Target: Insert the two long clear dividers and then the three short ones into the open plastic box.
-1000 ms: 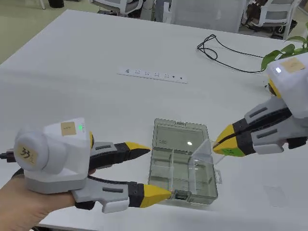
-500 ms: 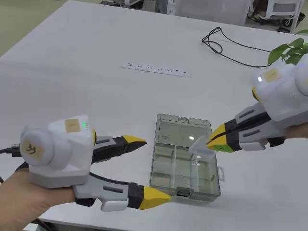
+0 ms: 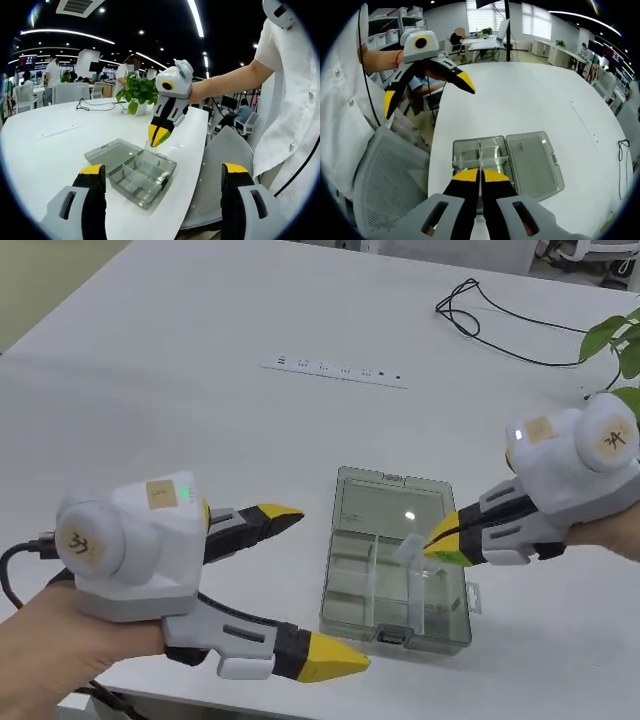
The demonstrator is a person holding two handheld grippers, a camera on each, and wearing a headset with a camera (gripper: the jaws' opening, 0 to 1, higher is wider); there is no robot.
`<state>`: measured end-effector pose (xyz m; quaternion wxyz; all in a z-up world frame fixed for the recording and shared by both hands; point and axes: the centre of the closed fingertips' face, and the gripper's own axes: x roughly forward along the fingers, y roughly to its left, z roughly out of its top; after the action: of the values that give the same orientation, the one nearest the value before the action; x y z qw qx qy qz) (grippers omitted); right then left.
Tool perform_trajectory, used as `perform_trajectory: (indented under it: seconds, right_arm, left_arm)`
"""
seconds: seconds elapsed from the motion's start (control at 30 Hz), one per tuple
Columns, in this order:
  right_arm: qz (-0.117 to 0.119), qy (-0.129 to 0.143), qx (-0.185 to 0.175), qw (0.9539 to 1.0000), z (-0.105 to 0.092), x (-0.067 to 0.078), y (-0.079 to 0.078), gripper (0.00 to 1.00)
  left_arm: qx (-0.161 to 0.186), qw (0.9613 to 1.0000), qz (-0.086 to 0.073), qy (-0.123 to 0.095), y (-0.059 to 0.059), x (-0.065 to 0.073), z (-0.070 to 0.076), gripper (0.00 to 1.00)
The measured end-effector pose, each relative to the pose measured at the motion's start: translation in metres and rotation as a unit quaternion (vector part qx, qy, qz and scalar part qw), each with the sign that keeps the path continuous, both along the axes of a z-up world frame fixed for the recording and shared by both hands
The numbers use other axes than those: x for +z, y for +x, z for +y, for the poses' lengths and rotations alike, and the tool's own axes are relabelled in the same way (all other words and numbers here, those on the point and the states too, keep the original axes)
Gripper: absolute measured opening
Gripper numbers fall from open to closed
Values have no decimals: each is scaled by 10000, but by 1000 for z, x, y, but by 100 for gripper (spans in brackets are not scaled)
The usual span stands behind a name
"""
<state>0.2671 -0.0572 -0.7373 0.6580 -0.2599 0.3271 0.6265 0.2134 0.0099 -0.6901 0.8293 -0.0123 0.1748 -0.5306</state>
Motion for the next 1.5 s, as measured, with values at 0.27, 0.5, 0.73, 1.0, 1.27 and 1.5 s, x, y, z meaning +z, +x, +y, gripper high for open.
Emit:
perform_trajectory:
  seconds: [0.27,0.5,0.73,1.0,1.27,1.5]
  right_arm:
    - [60,47,-39,10000,2,-10,1,2]
    - [78,85,-43,9999,-1,-17,6,2]
    - [7,143,67,9999,-1,-21,3,2]
    - [-327,199,545,9978,5,-22,-5,2]
    - [-314,181,528,9980,8,-24,-4,2]
    - [-252,150,510,9983,11,-32,0,2]
  left_arm:
    - [1,10000,66,33,0,-3,2,99]
    - [-5,9999,103,30,0,-4,1,99]
    - [-33,9999,120,26,-1,-5,-1,98]
    - [-39,9999,139,21,-2,-6,-2,98]
    - [-40,9999,156,16,-2,-6,-2,97]
    - [-45,9999,141,17,-2,-6,-2,98]
